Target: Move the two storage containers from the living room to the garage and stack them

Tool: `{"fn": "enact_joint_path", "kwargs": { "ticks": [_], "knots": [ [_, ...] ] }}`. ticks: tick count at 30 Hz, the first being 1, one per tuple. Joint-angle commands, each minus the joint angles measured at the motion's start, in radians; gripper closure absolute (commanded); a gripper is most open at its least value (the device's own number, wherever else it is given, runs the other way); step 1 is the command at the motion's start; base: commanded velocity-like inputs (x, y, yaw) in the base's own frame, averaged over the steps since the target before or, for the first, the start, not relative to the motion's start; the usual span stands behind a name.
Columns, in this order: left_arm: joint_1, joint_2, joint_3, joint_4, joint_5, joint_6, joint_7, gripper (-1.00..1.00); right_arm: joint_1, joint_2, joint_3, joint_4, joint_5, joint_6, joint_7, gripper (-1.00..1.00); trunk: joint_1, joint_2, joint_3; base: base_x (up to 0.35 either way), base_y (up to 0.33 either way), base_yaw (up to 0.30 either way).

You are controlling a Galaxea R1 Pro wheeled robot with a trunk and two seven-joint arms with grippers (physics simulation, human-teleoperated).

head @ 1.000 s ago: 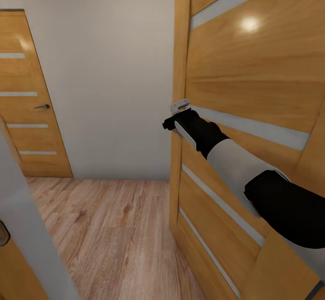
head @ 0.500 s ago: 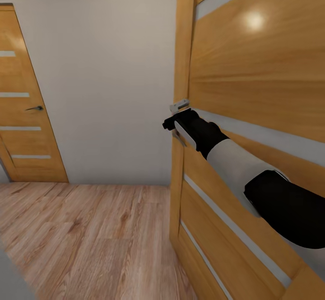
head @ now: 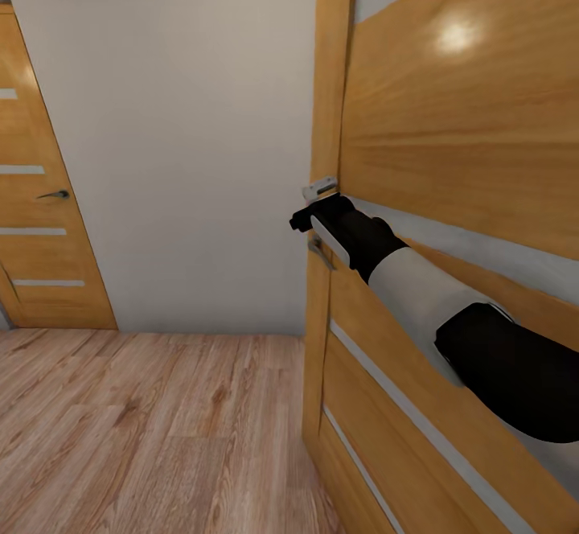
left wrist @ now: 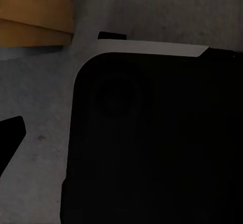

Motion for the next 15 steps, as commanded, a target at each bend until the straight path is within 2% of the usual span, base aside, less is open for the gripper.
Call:
{"fn": "enact_joint_path", "kwargs": {
  "ticks": [1,15],
  "knots": [
    [0.0,0.0,0.0,0.001,0.008,-0.003,-0.001,-1.0,-0.001,0.0,0.004,0.0,-0.01,0.003,-0.009,-1.0,0.0,-0.001,-0.001,0.006,0.0,0.0],
    [0.0,0.0,0.001,0.001,0.008,-0.003,-0.001,-1.0,-0.001,0.0,0.005,0.007,-0.006,0.005,-0.019,-1.0,0.0,-0.001,-0.001,0.001,0.0,0.0]
  ]
}}
